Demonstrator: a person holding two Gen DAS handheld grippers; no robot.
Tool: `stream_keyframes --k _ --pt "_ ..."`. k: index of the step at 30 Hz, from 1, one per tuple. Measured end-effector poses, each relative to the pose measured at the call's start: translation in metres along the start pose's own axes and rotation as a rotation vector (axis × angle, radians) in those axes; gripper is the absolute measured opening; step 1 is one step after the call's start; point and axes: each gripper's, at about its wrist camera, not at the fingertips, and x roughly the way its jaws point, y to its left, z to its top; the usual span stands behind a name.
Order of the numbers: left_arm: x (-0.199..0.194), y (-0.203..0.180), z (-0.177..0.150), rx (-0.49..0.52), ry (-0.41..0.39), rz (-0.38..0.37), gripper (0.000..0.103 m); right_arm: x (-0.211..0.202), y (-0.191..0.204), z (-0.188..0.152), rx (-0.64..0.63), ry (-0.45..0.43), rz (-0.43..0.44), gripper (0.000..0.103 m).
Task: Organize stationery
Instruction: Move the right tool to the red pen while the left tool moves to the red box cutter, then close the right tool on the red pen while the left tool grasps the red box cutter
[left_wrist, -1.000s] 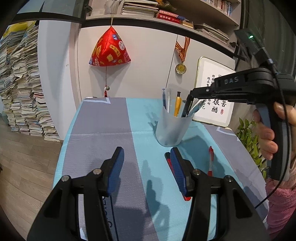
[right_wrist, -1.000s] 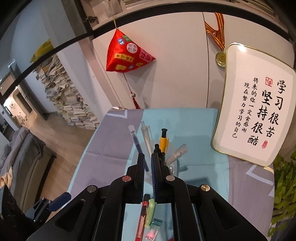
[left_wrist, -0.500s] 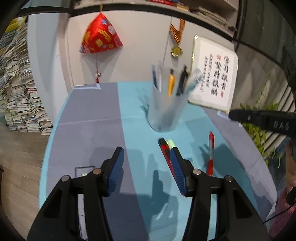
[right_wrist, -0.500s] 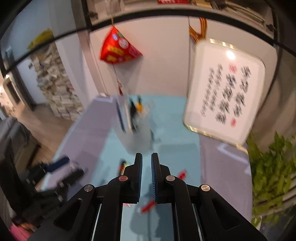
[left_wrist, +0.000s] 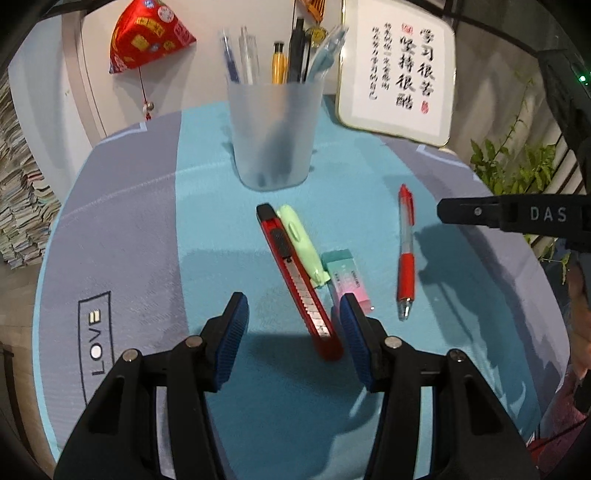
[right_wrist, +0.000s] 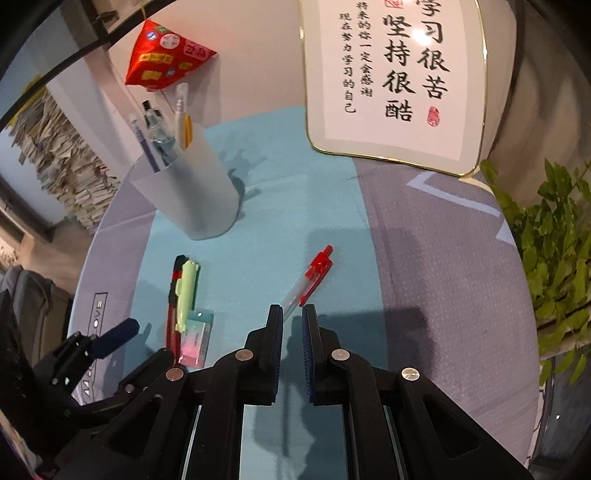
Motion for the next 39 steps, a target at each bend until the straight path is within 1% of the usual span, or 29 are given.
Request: stream_keyframes --k 3,5,7,9,10,13,14,17,21,25,26,27,28,29,31,34,37,39 --pt "0.002 0.002 0.0 -0.019 -0.004 -0.013 0.05 0.01 -0.005 0.001 0.047 0.021 -0.024 0.01" --pt "0.002 0.004 0.0 -0.024 -0.003 -0.013 0.049 0.016 -0.008 0.002 0.085 0.032 -0.022 0.015" --pt "0.002 0.007 -0.001 -0.033 0.004 -0.004 0.039 0.02 -0.013 0.003 0.14 0.037 0.015 0.029" --pt "0.002 0.013 -0.003 -0.051 0.006 -0.015 0.038 0.022 -0.015 0.005 0.186 0.031 0.032 0.037" --pt "0.001 0.015 -0.004 -0.058 0.007 -0.014 0.039 0.022 -0.016 0.006 0.199 0.023 0.022 0.037" --pt "0.0 0.017 -0.004 -0.071 0.009 -0.016 0.039 0.025 -0.016 0.01 0.207 0.022 -0.021 0.037" --pt "0.0 0.017 -0.004 -0.074 0.007 -0.018 0.036 0.027 -0.015 0.012 0.209 0.027 -0.022 0.037" --pt "0.001 0.011 -0.003 -0.065 0.004 -0.018 0.036 0.033 -0.013 0.015 0.211 0.043 -0.023 0.037" --pt "0.005 0.001 -0.001 -0.035 0.006 -0.026 0.036 0.039 -0.003 0.017 0.167 0.043 -0.067 0.038" --pt "0.009 -0.005 -0.001 -0.007 -0.004 0.001 0.036 0.04 0.004 0.016 0.113 0.032 -0.095 0.038" --pt "0.009 -0.005 -0.001 -0.004 -0.007 0.004 0.031 0.041 0.007 0.016 0.089 0.028 -0.105 0.038" --pt "0.009 -0.005 -0.001 -0.002 -0.009 0.006 0.022 0.042 0.01 0.015 0.062 0.021 -0.119 0.035" --pt "0.009 -0.004 -0.001 -0.001 -0.008 0.006 0.019 0.042 0.012 0.014 0.042 0.017 -0.13 0.027" --pt "0.009 -0.002 -0.002 -0.002 -0.005 0.002 0.016 0.042 0.014 0.013 0.026 0.015 -0.135 0.024" --pt "0.008 0.001 -0.003 -0.008 0.002 -0.008 0.015 0.041 0.015 0.011 0.006 0.029 -0.087 0.021" --pt "0.005 0.006 -0.006 -0.016 0.009 -0.001 0.013 0.039 0.017 0.004 -0.028 0.06 -0.012 0.017" --pt "-0.001 0.012 -0.012 -0.008 0.015 0.007 0.012 0.035 0.025 -0.007 -0.083 0.093 0.044 0.016" --pt "-0.006 0.016 -0.019 -0.005 0.017 0.01 0.012 0.031 0.028 -0.015 -0.113 0.109 0.064 0.016"
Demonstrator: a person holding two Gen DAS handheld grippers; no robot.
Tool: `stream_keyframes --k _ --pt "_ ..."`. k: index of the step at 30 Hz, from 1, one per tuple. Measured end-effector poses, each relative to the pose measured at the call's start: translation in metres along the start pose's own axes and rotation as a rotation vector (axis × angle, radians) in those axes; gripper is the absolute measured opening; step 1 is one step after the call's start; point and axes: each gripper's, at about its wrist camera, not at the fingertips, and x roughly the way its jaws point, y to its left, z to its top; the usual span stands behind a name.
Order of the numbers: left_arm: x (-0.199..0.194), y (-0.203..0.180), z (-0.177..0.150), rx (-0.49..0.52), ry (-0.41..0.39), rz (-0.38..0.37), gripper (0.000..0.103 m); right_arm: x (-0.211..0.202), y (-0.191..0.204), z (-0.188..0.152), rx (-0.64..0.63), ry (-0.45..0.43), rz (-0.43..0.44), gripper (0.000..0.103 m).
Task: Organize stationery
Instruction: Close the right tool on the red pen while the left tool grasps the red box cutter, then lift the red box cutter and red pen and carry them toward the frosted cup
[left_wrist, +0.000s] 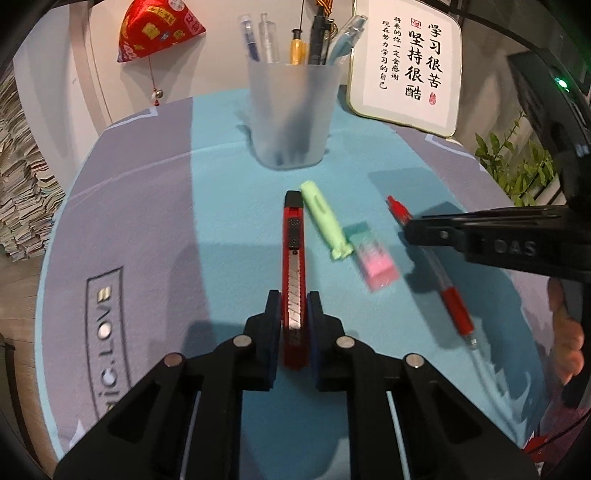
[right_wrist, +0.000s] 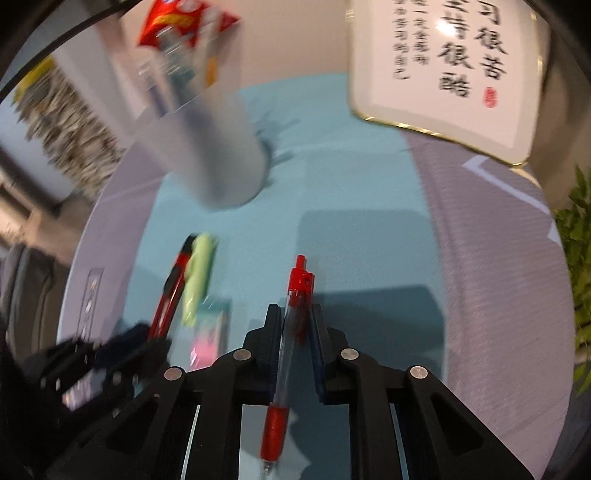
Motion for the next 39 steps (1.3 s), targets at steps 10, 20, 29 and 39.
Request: stream_keyframes --k 10,20,29,39 --pt "-0.029 0.016 -0.036 -0.014 0.037 -0.03 0.012 -0.02 0.007 -0.02 -0.057 0.002 0.033 0.016" --pt "-0.02 0.0 -0.017 0.037 0.009 0.004 0.026 -0.017 0.001 -0.015 0.007 -0.012 -0.011 0.016" --pt "0.001 -0.003 0.003 0.047 0.023 0.022 0.026 -0.013 0.014 -0.009 -0.029 -0.006 -0.079 0.016" --pt "0.007 -0.002 0.009 0.053 0.023 0.029 0.015 -0.001 0.023 -0.008 -0.087 0.008 -0.115 0.016"
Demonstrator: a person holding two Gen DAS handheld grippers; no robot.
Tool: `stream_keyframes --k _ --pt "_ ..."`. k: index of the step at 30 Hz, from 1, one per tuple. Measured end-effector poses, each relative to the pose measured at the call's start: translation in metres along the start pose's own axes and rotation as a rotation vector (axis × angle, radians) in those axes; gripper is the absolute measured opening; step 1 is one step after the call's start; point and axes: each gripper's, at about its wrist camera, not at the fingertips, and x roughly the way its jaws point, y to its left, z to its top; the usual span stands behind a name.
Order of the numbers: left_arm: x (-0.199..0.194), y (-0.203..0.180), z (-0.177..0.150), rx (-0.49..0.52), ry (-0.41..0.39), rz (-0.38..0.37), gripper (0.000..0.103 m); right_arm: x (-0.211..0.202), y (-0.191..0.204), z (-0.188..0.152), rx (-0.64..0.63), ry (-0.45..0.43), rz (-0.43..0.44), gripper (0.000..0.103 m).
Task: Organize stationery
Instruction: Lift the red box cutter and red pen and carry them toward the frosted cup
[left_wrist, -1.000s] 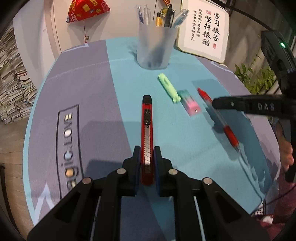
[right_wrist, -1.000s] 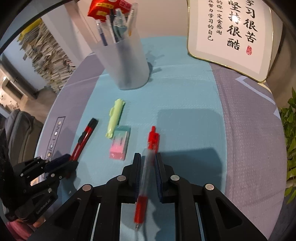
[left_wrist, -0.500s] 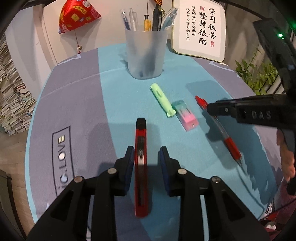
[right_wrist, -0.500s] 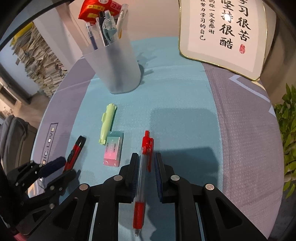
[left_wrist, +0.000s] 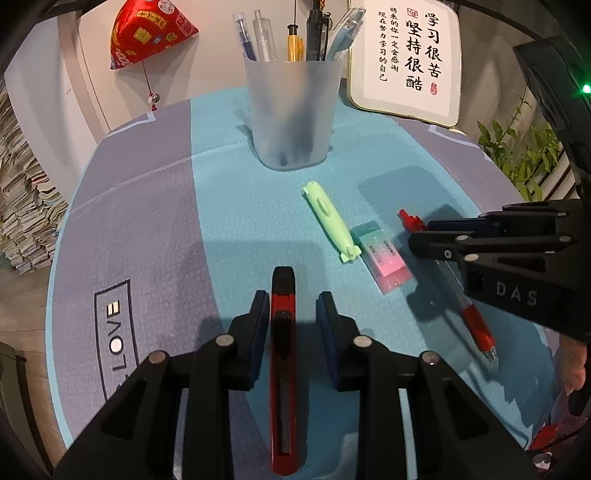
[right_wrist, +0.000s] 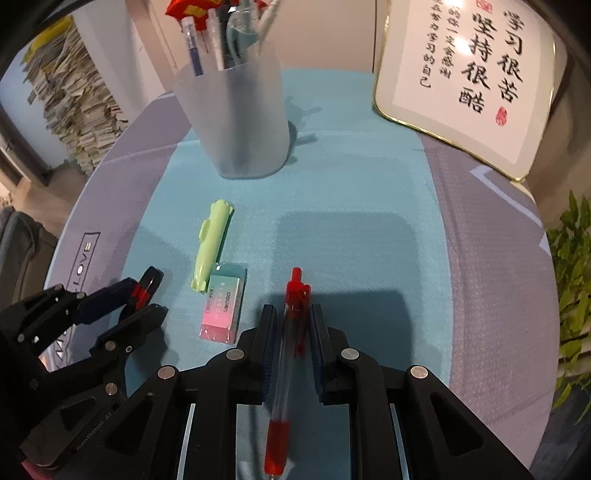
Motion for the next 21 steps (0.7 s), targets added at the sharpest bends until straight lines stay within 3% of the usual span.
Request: stream_keyframes --k 3,7,21 --pt "-0.001 0.001 0.001 -0.013 0.007 -0.013 0.012 0.001 0.005 0.0 -0.022 -0.005 -0.012 0.016" --pt "-0.013 -0.001 0.001 -0.003 -0.026 0.002 0.012 -0.007 0.006 -0.001 0.008 -0.027 0.056 0.015" --pt "-0.072 -0.012 0.007 0.021 -0.175 0.011 0.012 -0.081 0.014 -0.01 -0.003 -0.214 0.089 0.015"
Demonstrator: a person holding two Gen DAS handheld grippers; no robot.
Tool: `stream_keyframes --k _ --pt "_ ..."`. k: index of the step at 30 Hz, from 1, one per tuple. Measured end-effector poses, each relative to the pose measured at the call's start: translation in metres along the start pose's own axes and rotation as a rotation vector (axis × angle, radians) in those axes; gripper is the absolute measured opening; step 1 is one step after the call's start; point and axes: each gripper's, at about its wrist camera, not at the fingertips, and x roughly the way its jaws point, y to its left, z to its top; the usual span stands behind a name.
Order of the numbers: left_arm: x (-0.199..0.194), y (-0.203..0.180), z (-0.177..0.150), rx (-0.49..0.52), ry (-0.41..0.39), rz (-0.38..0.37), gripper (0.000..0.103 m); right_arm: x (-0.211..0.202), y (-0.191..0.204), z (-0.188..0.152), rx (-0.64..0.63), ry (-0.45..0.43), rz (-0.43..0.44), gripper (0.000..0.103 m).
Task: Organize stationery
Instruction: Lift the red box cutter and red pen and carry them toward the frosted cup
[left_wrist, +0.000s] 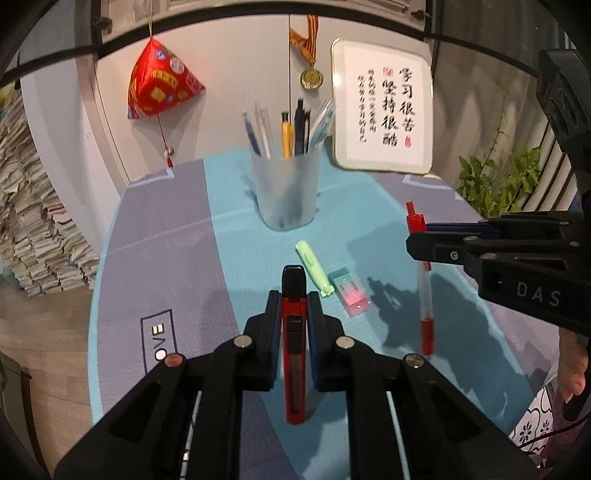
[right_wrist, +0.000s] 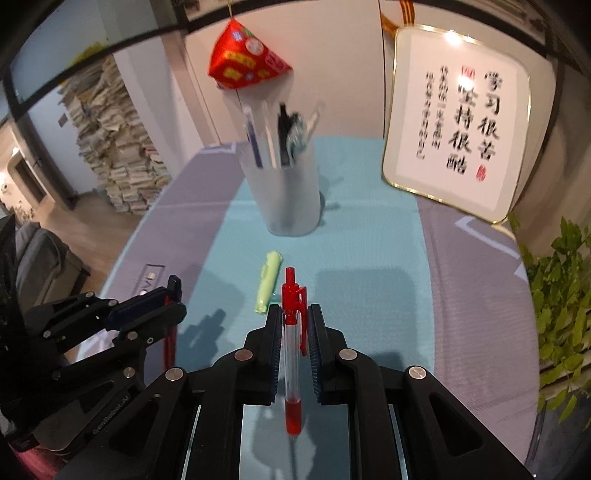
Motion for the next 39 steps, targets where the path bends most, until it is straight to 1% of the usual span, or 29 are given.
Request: stream_keyframes --k 8,14,27,32,39 --pt "-0.017 0.0 0.003 0.002 -0.042 0.007 0.012 -0.019 0.002 0.003 -0.004 -0.06 -0.008 0.015" --pt "-0.024 0.003 0.006 -0.001 -0.061 0.012 0.012 -0.023 0.001 0.004 0.006 -0.072 -0.008 0.015" --pt "-0.026 0.006 0.014 -0.013 -0.075 0.018 0.012 -0.028 -0.001 0.004 0.011 -0.093 -0.004 0.014" --pt "-0.029 0.012 0.022 -0.027 -0.086 0.014 0.012 -0.03 -0.002 0.005 0.014 -0.098 -0.005 0.014" --pt "-0.039 0.013 0.047 -0.017 -0.138 0.02 0.012 -0.035 -0.004 0.006 0.016 -0.11 -0.003 0.014"
